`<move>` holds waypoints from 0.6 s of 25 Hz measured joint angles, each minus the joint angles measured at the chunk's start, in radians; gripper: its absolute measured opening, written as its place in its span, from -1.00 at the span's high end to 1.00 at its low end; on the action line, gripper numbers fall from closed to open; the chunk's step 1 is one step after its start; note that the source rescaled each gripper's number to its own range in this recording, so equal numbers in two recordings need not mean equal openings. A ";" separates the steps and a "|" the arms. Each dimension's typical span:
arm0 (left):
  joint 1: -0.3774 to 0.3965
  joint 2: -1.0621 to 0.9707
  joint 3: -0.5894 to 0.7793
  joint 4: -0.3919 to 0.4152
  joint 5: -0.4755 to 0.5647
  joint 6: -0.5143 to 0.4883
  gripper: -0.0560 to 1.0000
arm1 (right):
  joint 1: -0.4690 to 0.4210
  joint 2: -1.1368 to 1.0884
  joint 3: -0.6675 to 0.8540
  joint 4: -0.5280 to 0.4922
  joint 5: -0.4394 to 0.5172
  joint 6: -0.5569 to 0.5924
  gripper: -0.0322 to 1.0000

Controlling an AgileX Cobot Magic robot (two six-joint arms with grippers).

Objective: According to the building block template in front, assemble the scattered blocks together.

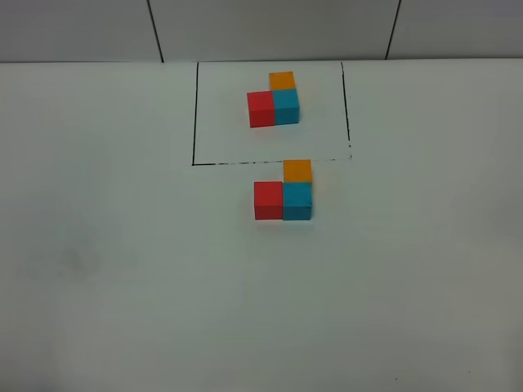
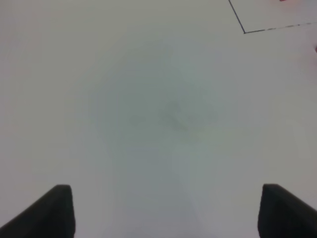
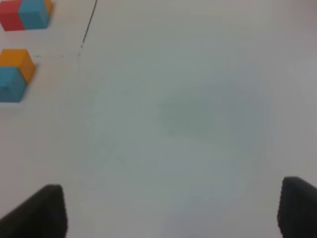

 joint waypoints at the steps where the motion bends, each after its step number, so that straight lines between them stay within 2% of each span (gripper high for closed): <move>1: 0.000 0.000 0.000 0.000 0.000 -0.001 -0.44 | 0.000 0.000 0.000 0.000 0.000 0.000 -0.47; 15: 0.000 0.000 0.000 0.000 0.000 -0.004 -0.44 | 0.000 0.000 0.000 0.000 0.000 0.000 -0.47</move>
